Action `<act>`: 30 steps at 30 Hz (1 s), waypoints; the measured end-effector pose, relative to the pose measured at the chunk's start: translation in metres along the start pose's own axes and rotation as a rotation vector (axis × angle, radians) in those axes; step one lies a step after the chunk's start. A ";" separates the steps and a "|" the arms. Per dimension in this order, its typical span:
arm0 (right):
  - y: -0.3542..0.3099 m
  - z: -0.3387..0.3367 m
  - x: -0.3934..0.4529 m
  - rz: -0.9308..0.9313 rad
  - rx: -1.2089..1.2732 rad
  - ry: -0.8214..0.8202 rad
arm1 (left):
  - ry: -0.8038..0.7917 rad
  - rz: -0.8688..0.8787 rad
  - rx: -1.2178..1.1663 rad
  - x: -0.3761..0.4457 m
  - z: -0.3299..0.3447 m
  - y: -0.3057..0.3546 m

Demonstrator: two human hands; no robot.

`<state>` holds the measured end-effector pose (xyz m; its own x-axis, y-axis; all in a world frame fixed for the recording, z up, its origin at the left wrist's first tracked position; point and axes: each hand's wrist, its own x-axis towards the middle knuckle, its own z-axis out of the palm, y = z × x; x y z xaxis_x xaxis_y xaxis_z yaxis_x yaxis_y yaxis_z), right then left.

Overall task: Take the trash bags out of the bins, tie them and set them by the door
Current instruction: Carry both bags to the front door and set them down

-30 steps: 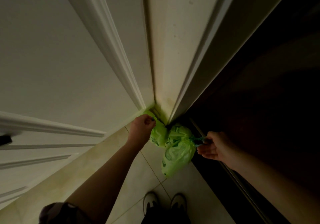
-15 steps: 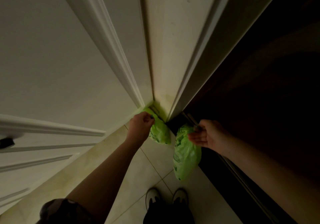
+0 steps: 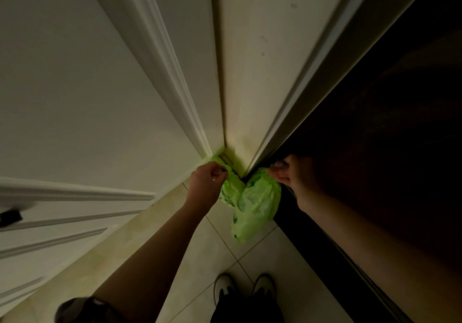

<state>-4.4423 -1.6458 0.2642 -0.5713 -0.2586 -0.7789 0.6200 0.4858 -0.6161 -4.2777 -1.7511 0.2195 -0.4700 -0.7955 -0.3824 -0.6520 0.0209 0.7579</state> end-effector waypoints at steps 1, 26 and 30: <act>0.008 0.007 0.001 0.012 -0.059 -0.028 | 0.000 -0.001 -0.001 0.000 0.000 -0.001; 0.029 0.015 0.040 -0.380 -0.599 -0.056 | 0.025 0.011 0.038 -0.005 0.000 -0.009; 0.028 0.007 0.050 -0.376 -0.765 -0.050 | 0.061 -0.009 0.059 -0.002 0.001 -0.012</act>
<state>-4.4498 -1.6512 0.2071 -0.6311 -0.5435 -0.5535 -0.1501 0.7856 -0.6003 -4.2693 -1.7492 0.2105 -0.4282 -0.8313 -0.3544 -0.6906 0.0480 0.7217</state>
